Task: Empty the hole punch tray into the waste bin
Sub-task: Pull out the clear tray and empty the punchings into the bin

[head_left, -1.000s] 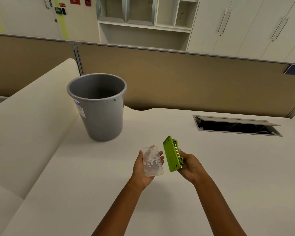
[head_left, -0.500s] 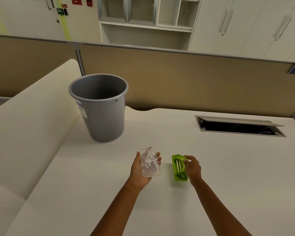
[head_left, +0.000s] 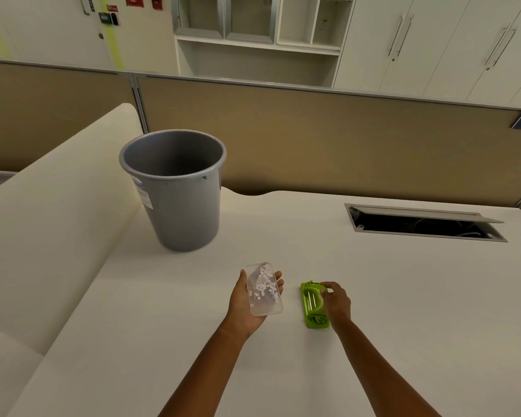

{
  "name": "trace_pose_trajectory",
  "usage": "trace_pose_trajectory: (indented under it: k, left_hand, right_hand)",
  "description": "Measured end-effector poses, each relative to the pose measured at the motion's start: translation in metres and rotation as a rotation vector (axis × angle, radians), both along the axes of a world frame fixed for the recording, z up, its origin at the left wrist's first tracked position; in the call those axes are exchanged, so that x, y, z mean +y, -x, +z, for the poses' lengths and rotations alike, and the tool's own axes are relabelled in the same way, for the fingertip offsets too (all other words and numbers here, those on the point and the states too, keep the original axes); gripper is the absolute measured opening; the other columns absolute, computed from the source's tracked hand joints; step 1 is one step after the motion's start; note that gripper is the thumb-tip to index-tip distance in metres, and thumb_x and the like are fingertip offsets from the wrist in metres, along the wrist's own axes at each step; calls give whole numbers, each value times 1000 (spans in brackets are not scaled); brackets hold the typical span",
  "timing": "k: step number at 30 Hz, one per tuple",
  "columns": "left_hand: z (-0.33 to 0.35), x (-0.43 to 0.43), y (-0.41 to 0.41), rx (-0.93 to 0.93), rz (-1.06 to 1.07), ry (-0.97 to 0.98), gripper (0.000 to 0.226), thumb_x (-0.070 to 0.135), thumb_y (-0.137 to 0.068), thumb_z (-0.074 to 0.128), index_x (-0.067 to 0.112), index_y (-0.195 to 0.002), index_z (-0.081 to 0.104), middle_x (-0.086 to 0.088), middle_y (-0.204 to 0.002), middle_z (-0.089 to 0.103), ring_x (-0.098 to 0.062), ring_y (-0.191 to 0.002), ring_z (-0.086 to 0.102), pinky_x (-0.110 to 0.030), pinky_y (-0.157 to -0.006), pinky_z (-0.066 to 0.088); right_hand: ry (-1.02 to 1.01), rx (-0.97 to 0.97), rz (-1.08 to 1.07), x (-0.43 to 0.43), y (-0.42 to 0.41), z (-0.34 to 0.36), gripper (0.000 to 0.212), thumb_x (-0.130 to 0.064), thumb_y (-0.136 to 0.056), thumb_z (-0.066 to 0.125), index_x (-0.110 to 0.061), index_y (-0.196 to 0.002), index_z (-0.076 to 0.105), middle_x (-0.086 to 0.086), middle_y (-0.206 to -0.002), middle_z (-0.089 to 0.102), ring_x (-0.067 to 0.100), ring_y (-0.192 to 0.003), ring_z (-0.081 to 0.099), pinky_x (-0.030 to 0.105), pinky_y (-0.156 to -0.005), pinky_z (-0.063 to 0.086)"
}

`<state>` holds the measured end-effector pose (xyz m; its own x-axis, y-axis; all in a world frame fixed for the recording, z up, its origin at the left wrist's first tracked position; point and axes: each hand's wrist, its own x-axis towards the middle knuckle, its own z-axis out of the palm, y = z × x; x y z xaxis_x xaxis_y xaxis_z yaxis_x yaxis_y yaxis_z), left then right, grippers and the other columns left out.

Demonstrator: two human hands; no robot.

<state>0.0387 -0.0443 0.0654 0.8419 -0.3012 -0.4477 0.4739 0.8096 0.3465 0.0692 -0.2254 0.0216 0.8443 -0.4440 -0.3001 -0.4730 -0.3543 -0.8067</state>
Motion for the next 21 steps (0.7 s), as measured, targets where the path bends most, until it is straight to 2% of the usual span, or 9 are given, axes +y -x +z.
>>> trace_pose_trajectory:
  k: [10, 12, 14, 16, 18, 19, 21]
  left_hand:
    - [-1, 1, -4, -16, -31, -10, 53, 45, -97, 19, 7, -106, 56, -12, -76, 74, -23, -77, 62, -26, -60, 57]
    - [0, 1, -5, -24, -42, -29, 53, 45, -97, 18, 9, -113, 53, -10, -76, 75, -23, -83, 57, -29, -67, 54]
    - [2, 2, -6, -30, -44, -36, 52, 45, -97, 17, 10, -122, 48, -10, -75, 75, -23, -84, 55, -33, -73, 46]
    - [4, 2, -7, -37, -40, -42, 52, 43, -98, 17, 11, -128, 44, -10, -74, 76, -23, -83, 53, -32, -75, 41]
    - [6, 1, -8, -38, -33, -47, 55, 42, -98, 15, 9, -133, 42, -10, -74, 76, -22, -84, 53, -31, -76, 41]
    - [6, 1, -9, -39, -26, -48, 56, 41, -99, 15, 8, -135, 41, -10, -74, 76, -22, -86, 54, -31, -78, 41]
    - [7, -2, -11, -39, -11, -54, 57, 41, -99, 15, 6, -137, 39, -11, -75, 76, -23, -89, 55, -33, -83, 40]
  right_hand:
    - [38, 41, 43, -3, -1, -2, 29, -7, -93, 44, -4, -118, 58, 19, -130, 53, 33, -118, 50, 40, -97, 43]
    - [76, 53, 56, -3, -1, 1, 30, -8, -93, 45, -4, -120, 56, 20, -129, 53, 34, -119, 49, 40, -98, 42]
    - [197, 31, 83, -1, 0, 7, 33, -13, -92, 48, -5, -124, 52, 22, -128, 51, 35, -121, 45, 41, -99, 39]
    - [248, -82, 101, 6, 3, 17, 34, -16, -92, 50, -5, -124, 49, 22, -124, 51, 35, -120, 46, 40, -99, 38]
    - [156, -201, 109, 18, 8, 29, 30, -16, -93, 49, -4, -120, 50, 23, -114, 56, 34, -108, 53, 38, -90, 42]
    - [55, -214, 98, 25, 12, 35, 28, -17, -93, 48, -2, -117, 52, 22, -107, 59, 31, -95, 58, 35, -80, 45]
    - [-300, -141, 44, 40, 20, 45, 28, -20, -96, 44, 2, -109, 54, 16, -87, 60, 22, -70, 55, 29, -63, 45]
